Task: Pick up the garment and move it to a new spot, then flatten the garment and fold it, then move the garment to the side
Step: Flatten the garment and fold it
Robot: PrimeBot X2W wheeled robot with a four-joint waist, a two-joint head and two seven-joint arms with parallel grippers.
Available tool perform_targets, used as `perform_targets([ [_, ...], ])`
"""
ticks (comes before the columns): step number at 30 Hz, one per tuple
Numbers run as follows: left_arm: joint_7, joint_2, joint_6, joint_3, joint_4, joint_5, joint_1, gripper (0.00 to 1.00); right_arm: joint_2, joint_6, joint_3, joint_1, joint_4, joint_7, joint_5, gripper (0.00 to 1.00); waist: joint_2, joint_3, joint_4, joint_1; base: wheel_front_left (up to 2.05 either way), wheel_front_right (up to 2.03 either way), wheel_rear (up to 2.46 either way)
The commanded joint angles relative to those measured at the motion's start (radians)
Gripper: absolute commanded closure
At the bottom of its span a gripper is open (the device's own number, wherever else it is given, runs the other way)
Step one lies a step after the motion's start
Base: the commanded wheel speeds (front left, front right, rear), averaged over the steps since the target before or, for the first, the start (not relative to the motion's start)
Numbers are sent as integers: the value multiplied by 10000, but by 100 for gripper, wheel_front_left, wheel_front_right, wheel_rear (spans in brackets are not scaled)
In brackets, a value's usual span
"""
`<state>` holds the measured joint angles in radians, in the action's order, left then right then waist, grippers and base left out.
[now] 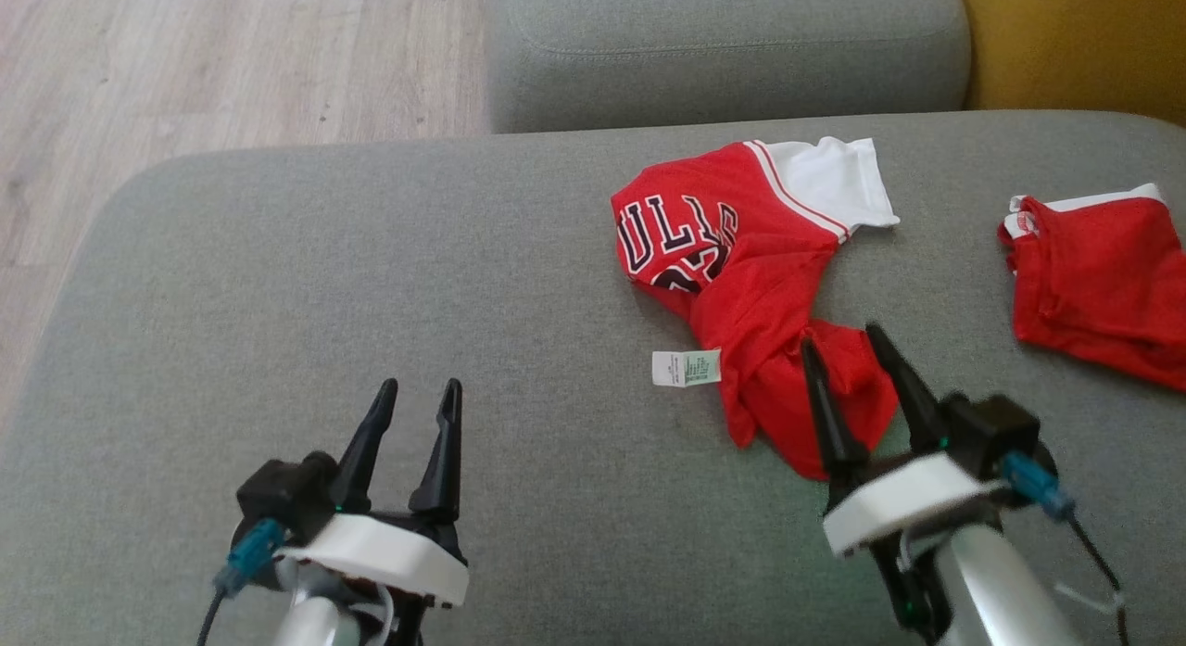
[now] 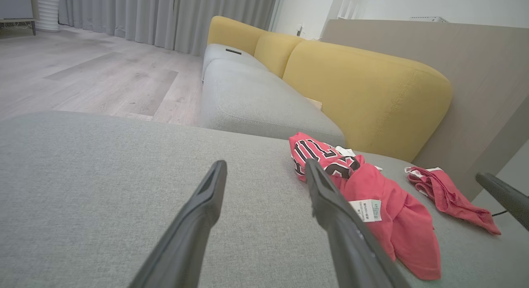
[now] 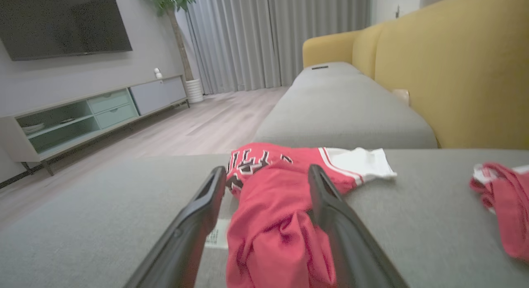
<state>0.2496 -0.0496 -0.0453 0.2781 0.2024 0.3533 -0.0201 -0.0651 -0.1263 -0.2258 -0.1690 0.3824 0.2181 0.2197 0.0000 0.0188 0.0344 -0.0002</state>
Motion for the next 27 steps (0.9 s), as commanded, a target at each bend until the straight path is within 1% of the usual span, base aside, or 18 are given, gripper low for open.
perform_targets([
  [1, 122, -6, -16, -271, -296, -77, -285, 0, 139, -44, -234, -417, -601, -17, 23, 0, 0, -20, -2, 2, 0, 0, 0],
  [4, 122, -6, -44, -146, -278, -88, -299, 0, 144, -44, -236, -4, -1144, -202, 187, 0, 0, -77, 51, 2, 0, 0, 0],
  [8, 122, -6, -92, 28, -274, -115, -364, 0, 146, -44, -185, 109, -1545, -529, -99, 0, 0, -260, 349, 2, 0, 0, 0],
  [13, 122, -6, -85, 222, -244, -40, -566, 0, 147, -44, 12, -168, -1452, -1148, -544, 0, 0, -642, 971, 2, 0, 0, 0],
  [18, 122, -6, -80, 381, -156, 53, -718, 0, 147, -44, 93, -594, -562, -1927, -904, 0, 0, -1056, 1579, 2, 0, 0, 0],
  [21, 122, -6, -88, 462, -106, 92, -835, 0, 148, -44, 525, -912, 322, -2309, -1438, 0, 0, -1278, 1901, 2, 0, 0, 0],
  [24, 122, -6, -110, 566, -54, 120, -964, 0, 148, -44, 1165, -1124, 1128, -2359, -1933, 0, 0, -1395, 2198, 2, 0, 0, 0],
  [27, 122, -6, -86, 536, -33, 142, -1033, 0, 148, -44, 1042, -1303, 1766, -2207, -1717, 0, 0, -1444, 2312, 2, 0, 0, 0],
])
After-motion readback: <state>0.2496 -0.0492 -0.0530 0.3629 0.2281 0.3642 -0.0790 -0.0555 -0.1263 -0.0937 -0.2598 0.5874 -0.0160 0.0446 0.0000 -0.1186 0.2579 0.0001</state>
